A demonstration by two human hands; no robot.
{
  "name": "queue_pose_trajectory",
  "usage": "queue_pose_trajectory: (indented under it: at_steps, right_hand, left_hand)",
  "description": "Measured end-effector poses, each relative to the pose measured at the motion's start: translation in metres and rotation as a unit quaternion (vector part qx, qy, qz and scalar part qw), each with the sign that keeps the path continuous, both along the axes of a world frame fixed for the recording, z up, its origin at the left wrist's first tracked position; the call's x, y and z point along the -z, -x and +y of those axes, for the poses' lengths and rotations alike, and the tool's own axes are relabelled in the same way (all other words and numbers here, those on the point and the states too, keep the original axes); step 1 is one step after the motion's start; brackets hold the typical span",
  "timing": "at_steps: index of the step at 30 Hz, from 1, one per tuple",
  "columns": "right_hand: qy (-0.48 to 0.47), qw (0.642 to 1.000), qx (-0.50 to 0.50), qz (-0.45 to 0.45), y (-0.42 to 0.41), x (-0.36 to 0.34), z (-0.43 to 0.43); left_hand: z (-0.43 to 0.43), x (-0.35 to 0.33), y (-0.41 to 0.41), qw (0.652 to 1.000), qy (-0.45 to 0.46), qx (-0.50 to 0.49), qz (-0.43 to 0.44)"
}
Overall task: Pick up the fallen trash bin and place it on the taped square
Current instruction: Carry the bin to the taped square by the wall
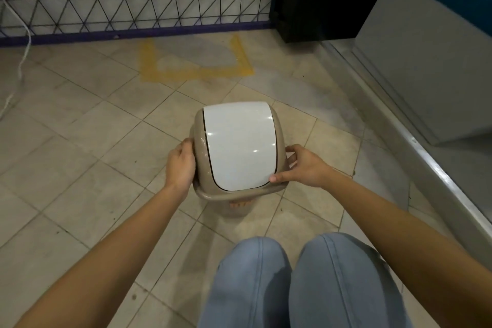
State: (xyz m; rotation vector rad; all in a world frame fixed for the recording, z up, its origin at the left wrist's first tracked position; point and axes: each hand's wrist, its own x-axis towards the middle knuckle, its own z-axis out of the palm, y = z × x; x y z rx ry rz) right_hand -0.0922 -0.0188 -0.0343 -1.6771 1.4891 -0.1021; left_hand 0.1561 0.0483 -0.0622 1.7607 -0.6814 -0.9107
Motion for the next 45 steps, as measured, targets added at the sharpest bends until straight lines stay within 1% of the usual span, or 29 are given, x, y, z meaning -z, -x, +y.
queue_pose_trajectory:
  at_steps: [2, 4, 7, 11, 13, 20, 24, 29, 34, 39, 45]
  right_hand:
    - [0.087, 0.995, -0.037, 0.032, -0.001, 0.000, 0.002]
    - [0.144, 0.985, -0.089, 0.045, -0.004, -0.001, 0.003]
    - [0.150, 0.979, -0.131, 0.046, -0.008, -0.002, 0.004]
    - [0.146, 0.979, -0.136, 0.048, -0.009, -0.004, 0.002]
    - [0.142, 0.980, -0.132, 0.044, -0.011, -0.005, -0.001]
    - [0.142, 0.983, -0.112, 0.020, -0.023, -0.007, -0.016]
    - [0.139, 0.986, -0.094, 0.009, -0.030, -0.005, -0.025]
    - [0.123, 0.989, -0.075, -0.005, -0.041, -0.005, -0.040]
    - [0.101, 0.993, -0.061, -0.026, -0.051, -0.005, -0.056]
    - [0.111, 0.992, -0.058, -0.010, -0.061, -0.004, -0.075]
    - [0.112, 0.991, -0.065, -0.009, -0.070, -0.004, -0.102]
  left_hand:
    - [0.004, 0.004, -0.002, 0.999, 0.009, 0.023, -0.029]
    - [0.012, 0.006, -0.002, 0.995, 0.033, 0.044, -0.078]
    - [0.030, 0.002, 0.007, 0.980, 0.083, 0.104, -0.151]
    - [0.037, 0.006, 0.002, 0.952, 0.082, 0.207, -0.208]
    - [0.034, 0.006, -0.003, 0.943, 0.079, 0.232, -0.225]
    - [0.018, 0.006, -0.008, 0.948, 0.043, 0.227, -0.217]
    - [0.007, 0.004, -0.012, 0.954, 0.045, 0.214, -0.205]
    - [-0.006, 0.001, -0.013, 0.966, 0.055, 0.191, -0.165]
    - [-0.018, 0.001, -0.016, 0.970, 0.043, 0.169, -0.169]
    - [-0.034, 0.001, -0.023, 0.978, 0.034, 0.165, -0.126]
    - [-0.055, 0.001, -0.027, 0.981, 0.021, 0.145, -0.129]
